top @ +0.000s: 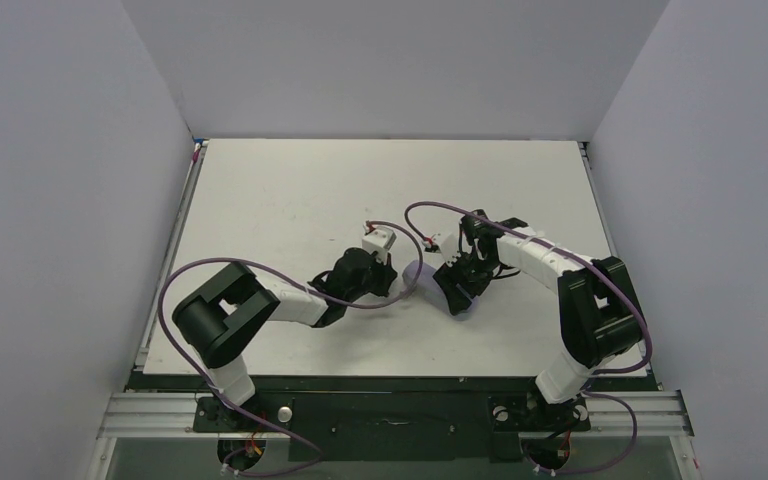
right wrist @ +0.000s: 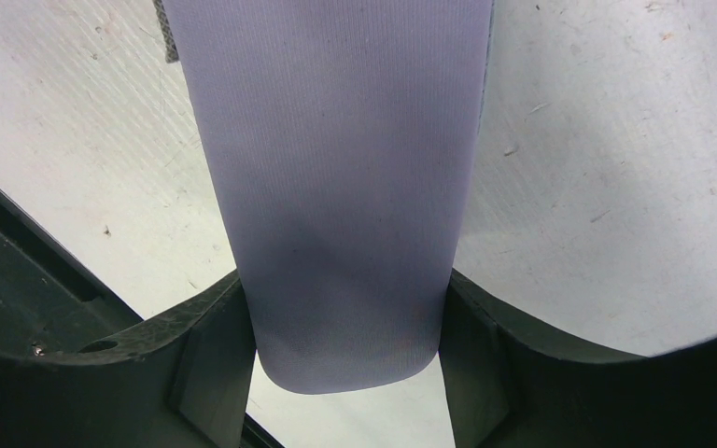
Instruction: Open the umbrella
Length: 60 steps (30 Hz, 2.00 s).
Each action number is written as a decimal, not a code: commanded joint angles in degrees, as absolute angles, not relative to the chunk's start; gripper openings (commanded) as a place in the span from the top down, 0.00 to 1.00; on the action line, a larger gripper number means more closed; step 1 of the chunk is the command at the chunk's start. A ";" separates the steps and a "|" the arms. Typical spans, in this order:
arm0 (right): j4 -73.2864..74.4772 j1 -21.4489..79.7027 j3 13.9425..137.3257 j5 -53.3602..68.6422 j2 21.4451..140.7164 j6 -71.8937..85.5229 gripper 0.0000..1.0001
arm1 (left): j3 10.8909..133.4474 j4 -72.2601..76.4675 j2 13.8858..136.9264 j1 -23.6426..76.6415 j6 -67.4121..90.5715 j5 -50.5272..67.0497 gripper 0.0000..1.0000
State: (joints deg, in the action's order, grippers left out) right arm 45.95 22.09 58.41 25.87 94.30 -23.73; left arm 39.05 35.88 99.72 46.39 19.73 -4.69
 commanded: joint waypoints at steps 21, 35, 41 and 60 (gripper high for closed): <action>49.88 21.44 60.61 28.39 98.83 -22.81 0.97 | 39.52 42.93 98.85 51.20 15.60 0.48 0.71; 53.17 22.27 61.10 28.98 100.17 -27.29 1.00 | 44.18 42.14 104.09 52.21 15.48 -4.77 0.83; 55.63 21.96 61.39 29.49 100.67 -30.27 1.00 | 44.83 42.76 104.65 52.11 13.91 -5.27 1.00; 59.31 18.82 61.68 28.78 101.71 -34.03 1.00 | 41.83 41.59 102.22 47.79 11.91 -9.54 1.00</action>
